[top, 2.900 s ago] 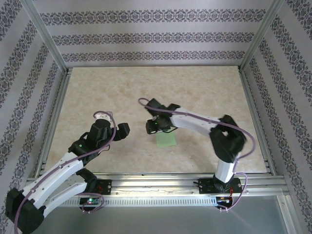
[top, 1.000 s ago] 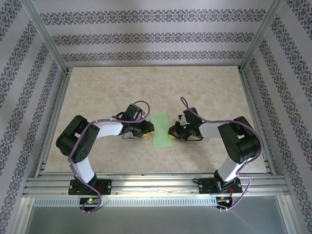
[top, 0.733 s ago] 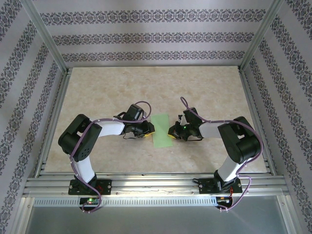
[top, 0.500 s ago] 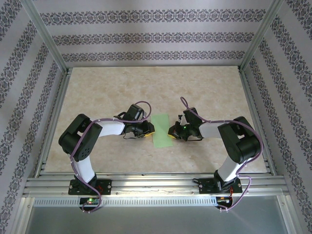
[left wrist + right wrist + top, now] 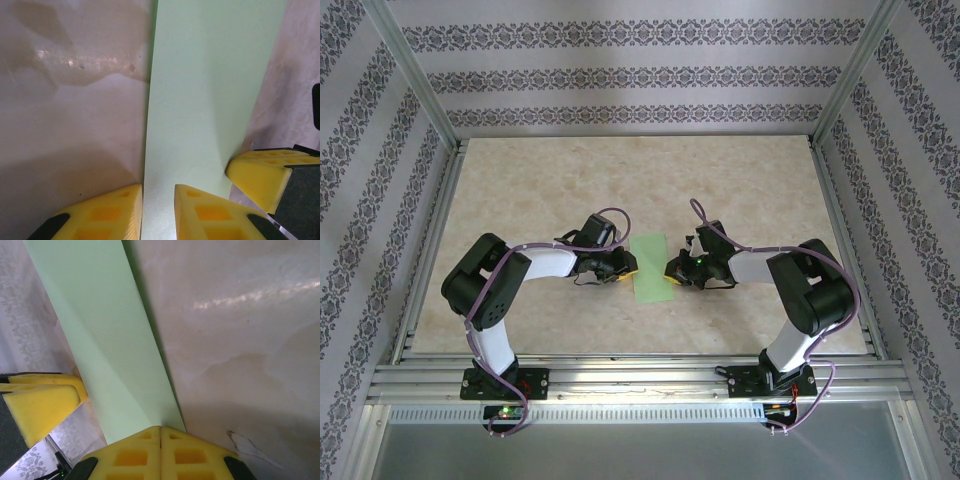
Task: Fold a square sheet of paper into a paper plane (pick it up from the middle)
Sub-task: Third fold the triangle at the center of the table.
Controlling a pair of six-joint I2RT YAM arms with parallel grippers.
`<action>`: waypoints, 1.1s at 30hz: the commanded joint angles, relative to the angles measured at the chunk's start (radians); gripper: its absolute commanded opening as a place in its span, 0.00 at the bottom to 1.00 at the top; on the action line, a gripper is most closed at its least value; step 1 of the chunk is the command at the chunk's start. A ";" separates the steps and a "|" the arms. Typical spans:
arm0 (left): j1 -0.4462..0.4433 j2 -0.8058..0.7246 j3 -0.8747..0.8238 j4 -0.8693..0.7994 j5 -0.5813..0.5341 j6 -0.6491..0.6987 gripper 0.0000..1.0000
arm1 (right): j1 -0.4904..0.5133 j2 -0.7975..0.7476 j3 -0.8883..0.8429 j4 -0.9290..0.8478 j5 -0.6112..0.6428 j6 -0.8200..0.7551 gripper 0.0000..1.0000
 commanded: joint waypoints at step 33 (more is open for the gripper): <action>-0.004 -0.008 -0.064 0.180 -0.005 -0.047 0.26 | 0.012 0.021 -0.029 -0.082 0.043 0.008 0.06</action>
